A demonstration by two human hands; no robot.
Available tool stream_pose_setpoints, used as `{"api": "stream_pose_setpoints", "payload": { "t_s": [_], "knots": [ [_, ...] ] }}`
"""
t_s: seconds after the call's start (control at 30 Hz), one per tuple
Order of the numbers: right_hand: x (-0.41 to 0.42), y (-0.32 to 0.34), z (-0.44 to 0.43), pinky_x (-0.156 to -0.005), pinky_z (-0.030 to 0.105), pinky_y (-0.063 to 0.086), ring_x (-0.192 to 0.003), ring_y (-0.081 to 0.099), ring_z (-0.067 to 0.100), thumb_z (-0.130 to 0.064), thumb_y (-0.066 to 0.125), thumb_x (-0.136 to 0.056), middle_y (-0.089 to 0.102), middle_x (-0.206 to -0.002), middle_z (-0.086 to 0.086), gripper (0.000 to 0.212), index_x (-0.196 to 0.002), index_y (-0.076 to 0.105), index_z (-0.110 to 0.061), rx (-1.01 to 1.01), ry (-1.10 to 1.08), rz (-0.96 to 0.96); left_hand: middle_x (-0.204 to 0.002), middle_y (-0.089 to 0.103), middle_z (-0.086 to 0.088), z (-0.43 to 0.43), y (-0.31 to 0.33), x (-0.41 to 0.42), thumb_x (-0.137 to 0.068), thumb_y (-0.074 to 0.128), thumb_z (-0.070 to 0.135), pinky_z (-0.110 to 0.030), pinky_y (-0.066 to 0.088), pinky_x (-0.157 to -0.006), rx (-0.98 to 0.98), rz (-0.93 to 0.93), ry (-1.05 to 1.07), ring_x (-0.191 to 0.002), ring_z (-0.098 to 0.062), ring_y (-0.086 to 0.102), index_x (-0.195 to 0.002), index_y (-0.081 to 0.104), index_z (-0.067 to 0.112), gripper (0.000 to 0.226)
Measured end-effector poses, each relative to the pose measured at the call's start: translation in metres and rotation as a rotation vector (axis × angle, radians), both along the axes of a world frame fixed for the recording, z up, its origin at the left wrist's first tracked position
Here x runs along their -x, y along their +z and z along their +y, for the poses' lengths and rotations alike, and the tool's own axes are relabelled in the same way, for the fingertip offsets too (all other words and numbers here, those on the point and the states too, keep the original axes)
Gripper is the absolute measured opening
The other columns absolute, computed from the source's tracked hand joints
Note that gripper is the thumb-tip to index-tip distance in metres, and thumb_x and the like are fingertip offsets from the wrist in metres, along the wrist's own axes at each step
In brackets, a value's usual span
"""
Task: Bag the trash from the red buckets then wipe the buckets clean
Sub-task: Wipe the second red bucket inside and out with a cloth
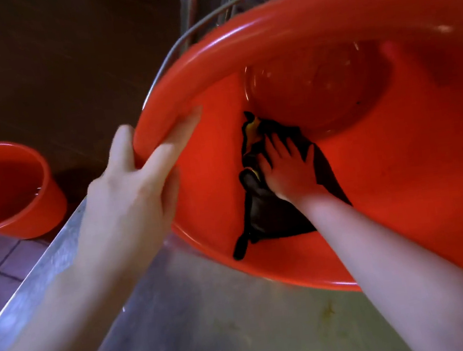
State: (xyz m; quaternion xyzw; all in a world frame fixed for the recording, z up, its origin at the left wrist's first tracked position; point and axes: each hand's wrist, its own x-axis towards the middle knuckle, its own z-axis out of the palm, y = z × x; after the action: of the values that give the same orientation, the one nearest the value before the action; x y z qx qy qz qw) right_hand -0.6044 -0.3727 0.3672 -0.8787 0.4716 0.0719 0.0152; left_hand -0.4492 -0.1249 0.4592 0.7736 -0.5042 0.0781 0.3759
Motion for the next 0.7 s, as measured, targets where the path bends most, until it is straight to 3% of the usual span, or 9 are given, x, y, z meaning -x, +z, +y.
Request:
{"api": "stream_pose_setpoints", "payload": {
  "t_s": [0.07, 0.17, 0.27, 0.33, 0.4, 0.47, 0.53, 0.7],
  "knots": [
    [0.017, 0.006, -0.007, -0.115, 0.063, -0.004, -0.15, 0.008, 0.023, -0.055, 0.019, -0.099, 0.012, -0.163, -0.007, 0.06, -0.155, 0.011, -0.032, 0.086, 0.024, 0.11, -0.12, 0.051, -0.009, 0.006, -0.019, 0.006, -0.089, 0.065, 0.008, -0.03, 0.046, -0.069, -0.027, 0.141, 0.018, -0.075, -0.033, 0.06, -0.144, 0.039, 0.041, 0.069],
    [0.026, 0.016, 0.007, -0.115, 0.064, -0.005, -0.15, 0.006, 0.027, -0.053, 0.019, -0.1, 0.01, -0.163, -0.004, 0.06, -0.155, 0.011, -0.032, 0.099, -0.01, 0.186, -0.115, 0.052, -0.006, 0.015, -0.049, 0.033, -0.082, 0.069, 0.001, -0.032, 0.046, -0.069, -0.029, 0.41, 0.06, -0.07, -0.024, 0.054, -0.143, 0.035, 0.047, 0.084],
    [0.009, 0.01, 0.074, -0.115, 0.064, 0.0, -0.151, 0.001, 0.025, -0.049, 0.018, -0.101, 0.001, -0.164, -0.003, 0.059, -0.155, 0.007, -0.028, -0.043, 0.032, 0.061, -0.114, 0.055, -0.009, 0.014, -0.066, 0.064, -0.081, 0.069, -0.001, -0.031, 0.045, -0.067, -0.015, 0.512, 0.092, -0.073, -0.029, 0.059, -0.142, 0.032, 0.048, 0.087],
    [0.002, 0.006, 0.127, -0.116, 0.062, 0.006, -0.151, 0.006, 0.025, -0.05, 0.013, -0.096, 0.006, -0.164, -0.001, 0.064, -0.155, 0.015, -0.024, -0.066, 0.14, -0.06, -0.115, 0.057, -0.014, 0.016, -0.075, 0.071, -0.081, 0.069, -0.001, -0.028, 0.041, -0.068, 0.005, 0.551, 0.123, -0.08, -0.035, 0.061, -0.142, 0.033, 0.045, 0.084],
    [0.004, 0.006, 0.149, -0.115, 0.06, 0.011, -0.149, 0.015, 0.025, -0.052, 0.013, -0.093, 0.016, -0.163, -0.001, 0.067, -0.153, 0.024, -0.025, -0.067, 0.175, -0.103, -0.106, 0.057, -0.01, 0.019, -0.084, 0.072, -0.082, 0.069, -0.001, -0.019, 0.04, -0.066, 0.02, 0.635, 0.141, -0.077, -0.016, 0.061, -0.141, 0.035, 0.046, 0.082],
    [0.004, 0.005, 0.132, -0.117, 0.058, 0.01, -0.149, 0.015, 0.023, -0.056, 0.013, -0.093, 0.017, -0.162, -0.003, 0.066, -0.153, 0.021, -0.03, -0.023, 0.15, -0.068, -0.089, 0.053, 0.002, 0.023, -0.09, 0.071, -0.084, 0.07, 0.003, -0.006, 0.039, -0.062, 0.042, 0.698, 0.154, -0.07, -0.002, 0.056, -0.138, 0.038, 0.046, 0.077],
    [-0.006, -0.001, 0.095, -0.117, 0.059, 0.002, -0.15, 0.007, 0.02, -0.056, 0.016, -0.096, 0.009, -0.163, -0.006, 0.062, -0.154, 0.011, -0.035, 0.011, 0.058, -0.011, -0.08, 0.049, 0.011, 0.023, -0.096, 0.07, -0.084, 0.072, 0.006, -0.003, 0.038, -0.059, 0.058, 0.682, 0.169, -0.062, -0.002, 0.053, -0.139, 0.041, 0.041, 0.072],
    [-0.045, 0.001, 0.017, -0.114, 0.064, -0.007, -0.15, -0.001, 0.023, -0.051, 0.019, -0.101, 0.004, -0.164, -0.005, 0.059, -0.155, 0.009, -0.031, -0.046, -0.182, -0.043, -0.089, 0.053, 0.009, 0.015, -0.102, 0.07, -0.087, 0.069, 0.013, 0.0, 0.037, -0.063, 0.095, 0.697, 0.142, -0.065, -0.004, 0.055, -0.138, 0.04, 0.049, 0.069]
  ]
}}
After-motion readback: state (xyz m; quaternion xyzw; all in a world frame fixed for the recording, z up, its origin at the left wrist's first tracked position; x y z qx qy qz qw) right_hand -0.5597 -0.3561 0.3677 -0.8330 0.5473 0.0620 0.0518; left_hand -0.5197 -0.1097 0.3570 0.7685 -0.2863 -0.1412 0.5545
